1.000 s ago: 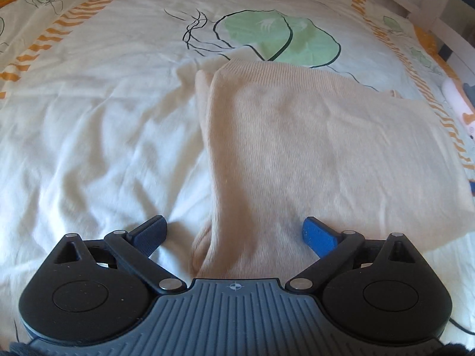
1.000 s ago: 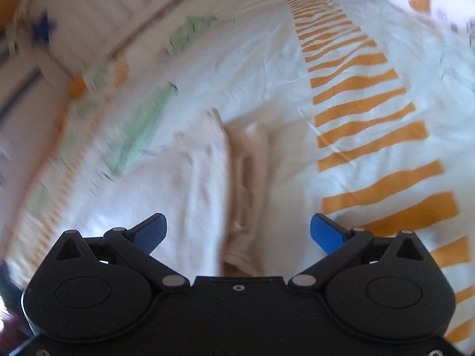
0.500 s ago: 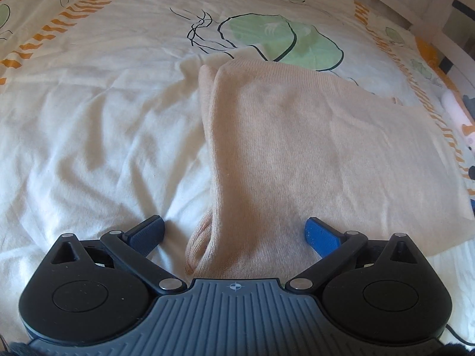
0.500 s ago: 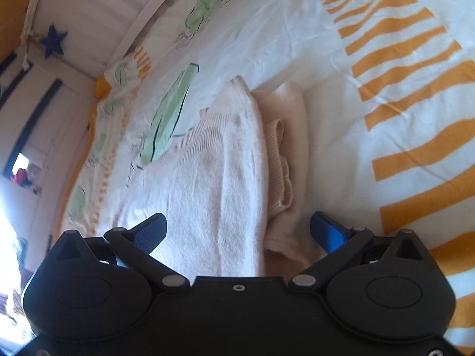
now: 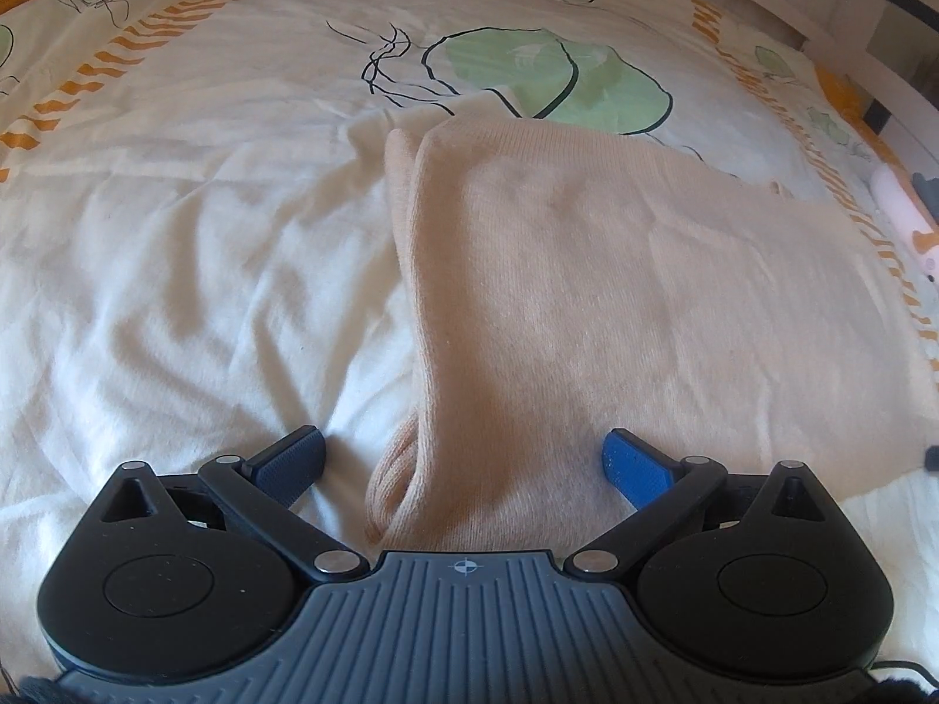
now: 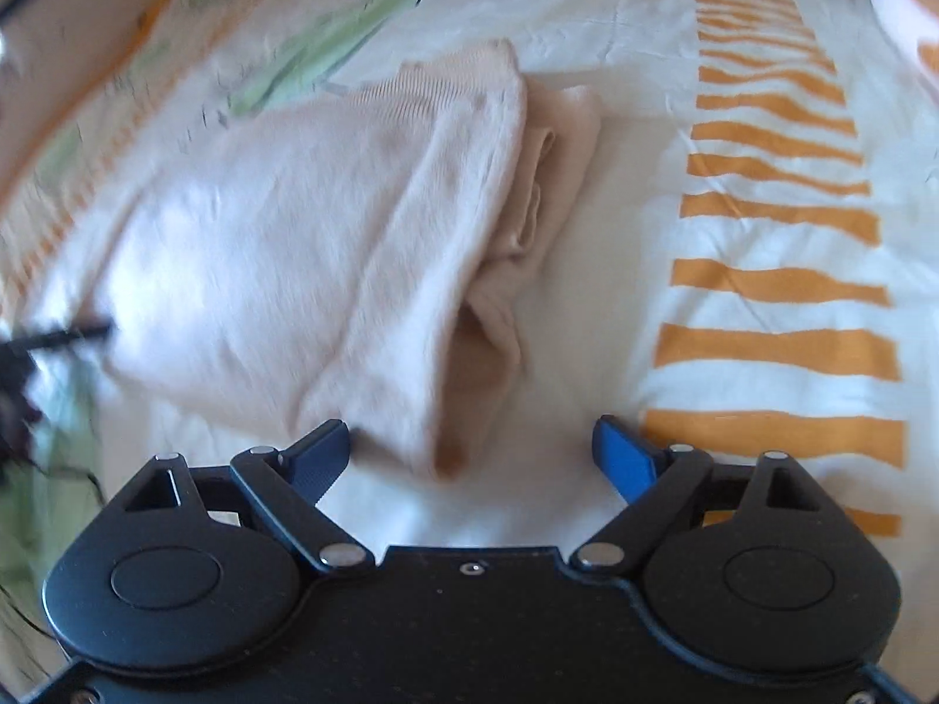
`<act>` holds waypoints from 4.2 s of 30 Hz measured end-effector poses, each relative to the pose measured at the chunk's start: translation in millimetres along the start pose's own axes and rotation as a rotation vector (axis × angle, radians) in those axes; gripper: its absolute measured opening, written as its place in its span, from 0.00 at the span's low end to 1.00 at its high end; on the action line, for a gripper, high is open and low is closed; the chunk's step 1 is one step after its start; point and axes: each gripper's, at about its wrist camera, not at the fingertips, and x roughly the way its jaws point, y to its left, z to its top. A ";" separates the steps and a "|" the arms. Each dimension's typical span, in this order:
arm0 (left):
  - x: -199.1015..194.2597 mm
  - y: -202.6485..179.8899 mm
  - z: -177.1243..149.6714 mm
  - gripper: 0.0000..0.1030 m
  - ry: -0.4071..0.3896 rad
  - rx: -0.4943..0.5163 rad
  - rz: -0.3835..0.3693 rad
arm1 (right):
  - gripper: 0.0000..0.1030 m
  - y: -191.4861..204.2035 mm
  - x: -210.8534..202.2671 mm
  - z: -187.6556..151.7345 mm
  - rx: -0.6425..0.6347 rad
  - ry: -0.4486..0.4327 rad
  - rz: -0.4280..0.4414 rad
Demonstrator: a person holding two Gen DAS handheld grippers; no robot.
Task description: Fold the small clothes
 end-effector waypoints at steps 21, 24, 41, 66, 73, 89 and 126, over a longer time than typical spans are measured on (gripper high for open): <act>2.3 -0.7 2.2 1.00 0.001 -0.002 0.006 | 1.00 -62.6 32.6 45.5 0.453 -0.214 0.434; 2.7 -1.0 1.7 1.00 -0.008 -0.009 0.010 | 1.00 -66.5 40.1 49.2 0.495 -0.229 0.494; -13.3 -14.4 23.1 0.79 -0.038 -0.018 0.068 | 0.37 -42.5 35.7 59.5 0.348 -0.100 0.286; 66.7 -158.2 84.7 0.81 0.025 0.196 0.068 | 0.31 -36.0 18.7 71.5 0.340 -0.112 0.319; 64.8 -159.7 86.7 0.85 0.032 0.221 0.079 | 0.30 -36.8 16.9 71.4 0.349 -0.125 0.333; -4.6 -58.5 75.1 0.85 -0.073 0.086 -0.008 | 0.27 -25.5 4.3 68.4 0.311 -0.192 0.290; -63.5 48.5 110.2 0.85 -0.260 -0.186 -0.040 | 0.36 258.4 103.7 119.6 -0.001 -0.079 0.301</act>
